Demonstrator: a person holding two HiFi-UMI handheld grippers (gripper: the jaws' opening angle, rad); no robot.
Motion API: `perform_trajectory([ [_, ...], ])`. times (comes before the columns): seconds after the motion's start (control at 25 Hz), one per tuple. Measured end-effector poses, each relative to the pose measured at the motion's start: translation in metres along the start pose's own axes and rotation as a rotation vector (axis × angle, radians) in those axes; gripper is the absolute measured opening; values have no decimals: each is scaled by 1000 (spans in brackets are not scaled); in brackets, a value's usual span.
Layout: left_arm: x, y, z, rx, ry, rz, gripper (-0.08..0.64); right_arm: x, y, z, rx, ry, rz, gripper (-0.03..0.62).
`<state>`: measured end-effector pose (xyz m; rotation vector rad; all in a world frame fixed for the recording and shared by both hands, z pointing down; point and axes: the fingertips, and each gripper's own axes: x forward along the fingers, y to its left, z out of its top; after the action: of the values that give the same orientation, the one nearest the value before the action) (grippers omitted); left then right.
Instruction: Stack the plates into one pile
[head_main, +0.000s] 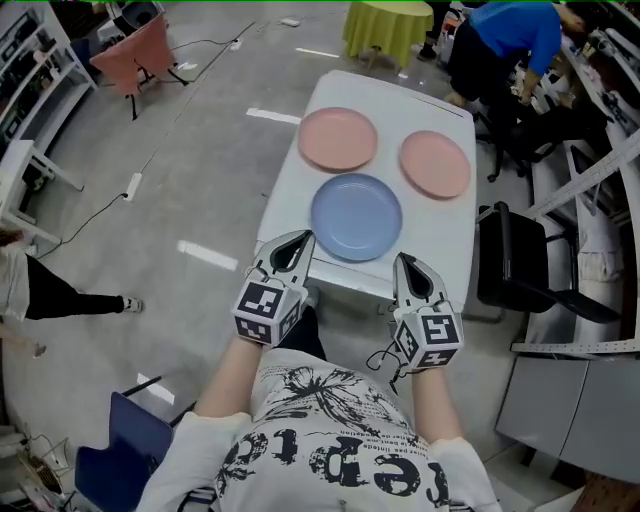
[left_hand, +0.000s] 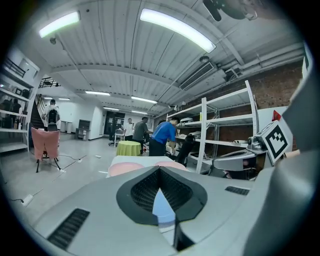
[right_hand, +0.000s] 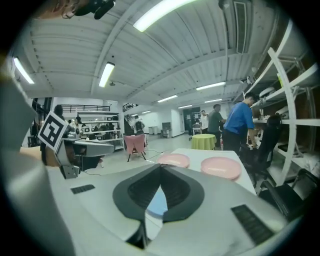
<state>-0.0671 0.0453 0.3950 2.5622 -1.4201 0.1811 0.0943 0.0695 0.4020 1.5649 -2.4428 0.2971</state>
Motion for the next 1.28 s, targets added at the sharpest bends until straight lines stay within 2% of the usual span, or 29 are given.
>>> perform_trajectory([
  [0.24,88,87,26,-29,39,-17,14,111,-30,41,15,19,-39,6],
  [0.44,152,152,37,-41,79,-17,14,195,-56,56,32,58,-61,6],
  [0.8,248,234,13,-106,177,-21,14,316,-102,25,65,217,-121,8],
  [0.96,279,260,-11,-130,229,-49,14,354,-116,5,95,291,-152,8],
  [1.08,302,276,-33,-129,298,-41,14,377,-132,-9,97,343,-180,9],
  [1.12,310,282,-40,-129,322,-33,14,384,-138,-14,97,363,-186,39],
  [1.16,318,287,-46,-133,345,-29,21,392,-144,-19,95,382,-192,64],
  [1.24,331,295,-57,-154,384,-32,83,406,-156,-30,91,418,-213,64],
  [1.28,336,299,-62,-172,398,-32,84,411,-162,-37,91,434,-224,64],
])
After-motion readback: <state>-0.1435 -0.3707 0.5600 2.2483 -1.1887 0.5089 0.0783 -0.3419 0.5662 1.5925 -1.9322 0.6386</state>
